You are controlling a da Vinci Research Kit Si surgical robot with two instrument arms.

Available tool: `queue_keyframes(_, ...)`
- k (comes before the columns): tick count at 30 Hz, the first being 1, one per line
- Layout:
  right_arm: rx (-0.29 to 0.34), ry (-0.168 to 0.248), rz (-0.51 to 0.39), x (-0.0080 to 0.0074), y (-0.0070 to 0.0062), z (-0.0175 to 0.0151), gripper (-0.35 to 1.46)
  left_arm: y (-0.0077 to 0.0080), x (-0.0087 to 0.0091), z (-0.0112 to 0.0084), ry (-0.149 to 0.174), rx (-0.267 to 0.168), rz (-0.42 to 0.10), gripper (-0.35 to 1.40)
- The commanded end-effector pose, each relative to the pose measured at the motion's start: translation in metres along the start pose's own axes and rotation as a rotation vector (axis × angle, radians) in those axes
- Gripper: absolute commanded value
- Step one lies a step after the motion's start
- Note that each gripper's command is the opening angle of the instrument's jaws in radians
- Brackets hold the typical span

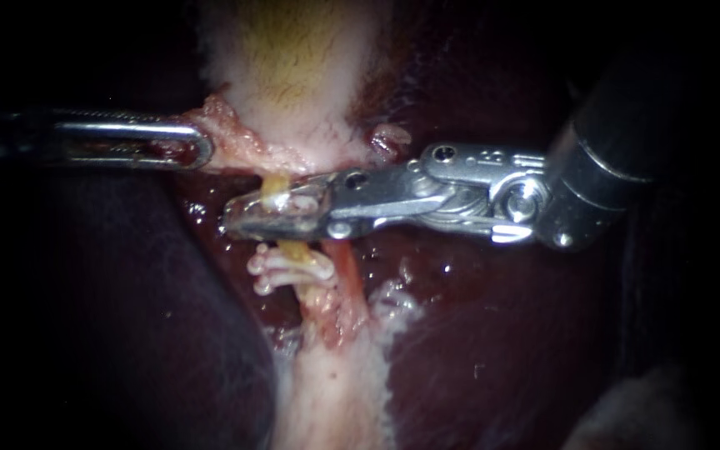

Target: Clipping third clip left tube

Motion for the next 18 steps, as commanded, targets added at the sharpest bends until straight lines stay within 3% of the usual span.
queue_keyframes(1,0.024,-0.014,0.013,0.0,0.0001,-0.0001,-0.35,0.0,0.0,0.0,0.0,0.0,0.0,-0.35)
queue_keyframes(5,0.033,-0.059,0.047,-0.0002,0.0,-0.0001,-0.35,0.0,0.0,0.0,0.0,0.0,0.0,-0.35)
queue_keyframes(18,0.04,-0.062,0.071,-0.0006,0.0004,-0.0001,-0.35,-0.0001,0.0,0.0,0.0,0.0,0.0,-0.35)
